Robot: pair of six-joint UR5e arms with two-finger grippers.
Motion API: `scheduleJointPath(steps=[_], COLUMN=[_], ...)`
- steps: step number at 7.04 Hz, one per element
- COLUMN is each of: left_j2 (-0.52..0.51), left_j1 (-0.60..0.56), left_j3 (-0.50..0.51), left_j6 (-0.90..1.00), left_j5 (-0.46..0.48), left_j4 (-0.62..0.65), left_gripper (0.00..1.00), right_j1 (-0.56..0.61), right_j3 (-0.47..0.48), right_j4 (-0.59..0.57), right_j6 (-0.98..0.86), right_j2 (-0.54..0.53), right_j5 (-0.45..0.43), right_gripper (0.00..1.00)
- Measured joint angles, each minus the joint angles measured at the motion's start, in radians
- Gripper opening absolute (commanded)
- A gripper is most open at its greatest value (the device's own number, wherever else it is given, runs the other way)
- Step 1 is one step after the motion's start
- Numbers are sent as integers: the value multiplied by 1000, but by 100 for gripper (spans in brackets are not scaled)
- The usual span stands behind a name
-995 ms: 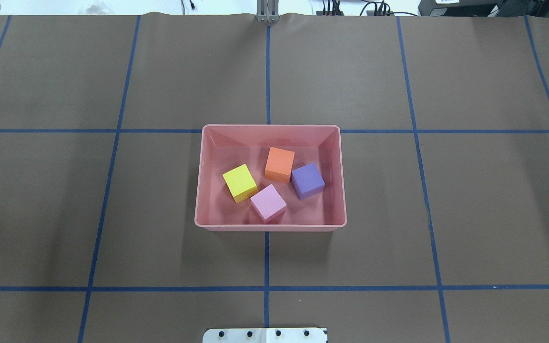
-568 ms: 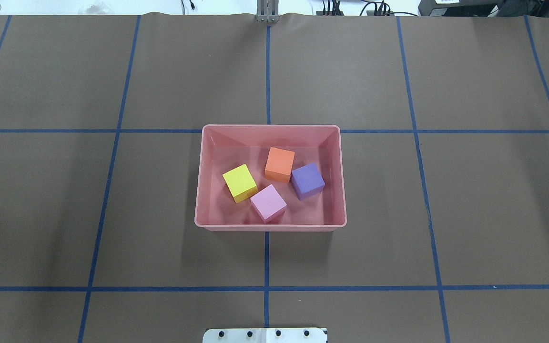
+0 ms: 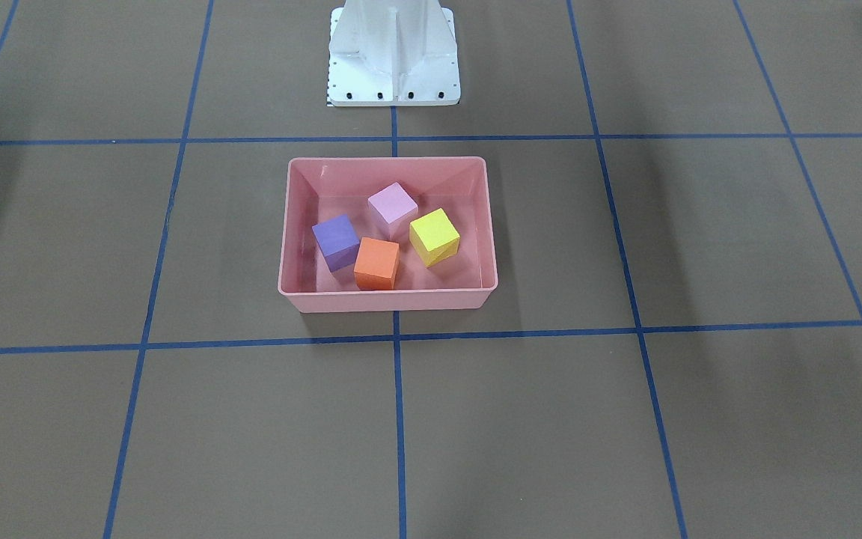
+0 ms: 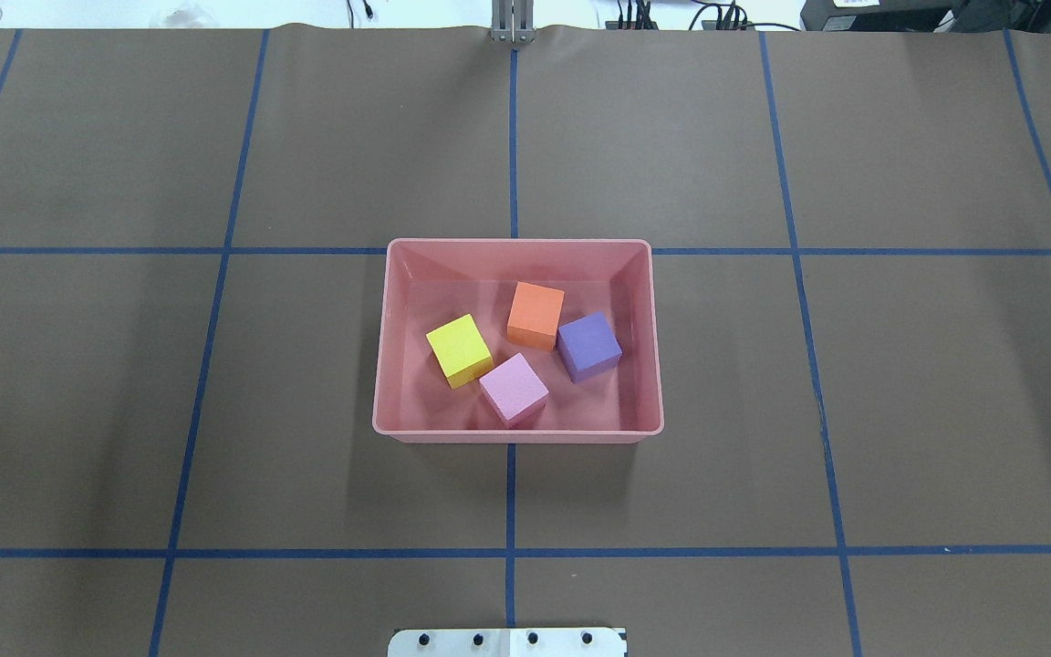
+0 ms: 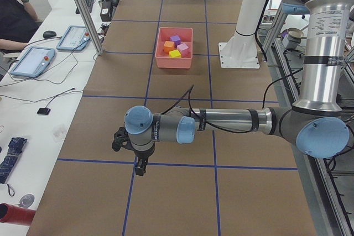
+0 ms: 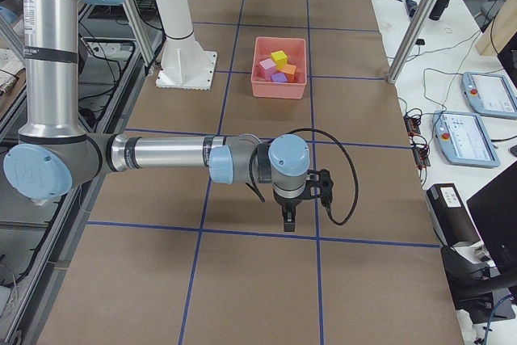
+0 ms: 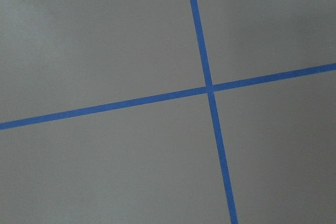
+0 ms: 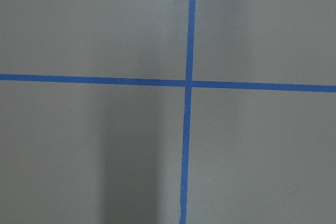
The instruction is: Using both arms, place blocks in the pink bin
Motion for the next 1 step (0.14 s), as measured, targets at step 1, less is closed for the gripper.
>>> scheduleJointPath(steps=[1], left_j2=[-1], left_j1=[0], left_j3=[1], left_j6=[0], left_j5=[0], left_j4=[0], left_gripper=[100], right_j1=[-1], right_j3=[0], right_j4=[0], right_j6=[0], right_j2=[0], right_j5=[0], right_gripper=[100])
